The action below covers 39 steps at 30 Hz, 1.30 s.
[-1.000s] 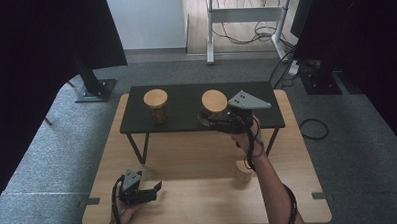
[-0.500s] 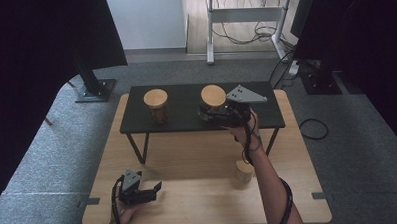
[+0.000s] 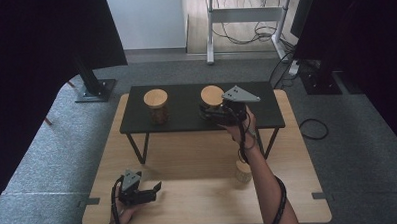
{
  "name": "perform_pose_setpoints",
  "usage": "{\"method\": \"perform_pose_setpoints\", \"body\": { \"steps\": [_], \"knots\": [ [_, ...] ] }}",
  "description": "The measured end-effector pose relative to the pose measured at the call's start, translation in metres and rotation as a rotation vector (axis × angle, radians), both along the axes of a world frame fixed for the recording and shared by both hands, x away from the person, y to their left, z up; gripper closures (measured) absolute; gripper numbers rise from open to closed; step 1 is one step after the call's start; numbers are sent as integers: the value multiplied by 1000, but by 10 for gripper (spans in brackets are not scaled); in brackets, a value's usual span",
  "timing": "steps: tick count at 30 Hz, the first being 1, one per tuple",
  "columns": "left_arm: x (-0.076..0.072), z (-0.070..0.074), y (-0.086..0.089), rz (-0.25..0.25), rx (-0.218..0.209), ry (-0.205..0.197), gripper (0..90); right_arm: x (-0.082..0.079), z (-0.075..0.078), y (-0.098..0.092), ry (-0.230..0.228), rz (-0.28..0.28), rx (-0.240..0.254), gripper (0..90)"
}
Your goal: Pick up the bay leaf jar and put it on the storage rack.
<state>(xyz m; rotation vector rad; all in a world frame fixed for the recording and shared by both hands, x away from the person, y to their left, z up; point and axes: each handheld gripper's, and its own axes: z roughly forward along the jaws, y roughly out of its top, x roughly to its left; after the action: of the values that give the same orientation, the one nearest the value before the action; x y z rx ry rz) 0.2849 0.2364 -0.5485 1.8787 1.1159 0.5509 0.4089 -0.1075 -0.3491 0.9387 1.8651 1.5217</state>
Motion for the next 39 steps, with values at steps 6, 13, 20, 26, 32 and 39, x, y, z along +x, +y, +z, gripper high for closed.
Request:
{"method": "perform_pose_setpoints", "body": {
  "steps": [6, 13, 20, 26, 32, 39],
  "knots": [
    [0, 0, 0, 1, 2, -2, 78, 1, -1, 2, 0, -31, 5, 252],
    [0, 0, 0, 0, 3, -2, 76, 3, -3, 3, 1, -72, -9, 238],
    [0, 0, 0, 1, 4, -2, 76, 2, -2, 4, -2, -75, -10, 244],
    [0, 0, 0, 0, 3, -1, 76, 1, -1, 3, 0, -71, -5, 243],
    [0, 0, 3, 6, -4, 3, 75, -2, -2, 2, 5, -68, 5, 175],
    [1, 0, 7, 19, -18, 9, 77, -4, -3, -2, -6, -92, 24, 123]
  ]
}}
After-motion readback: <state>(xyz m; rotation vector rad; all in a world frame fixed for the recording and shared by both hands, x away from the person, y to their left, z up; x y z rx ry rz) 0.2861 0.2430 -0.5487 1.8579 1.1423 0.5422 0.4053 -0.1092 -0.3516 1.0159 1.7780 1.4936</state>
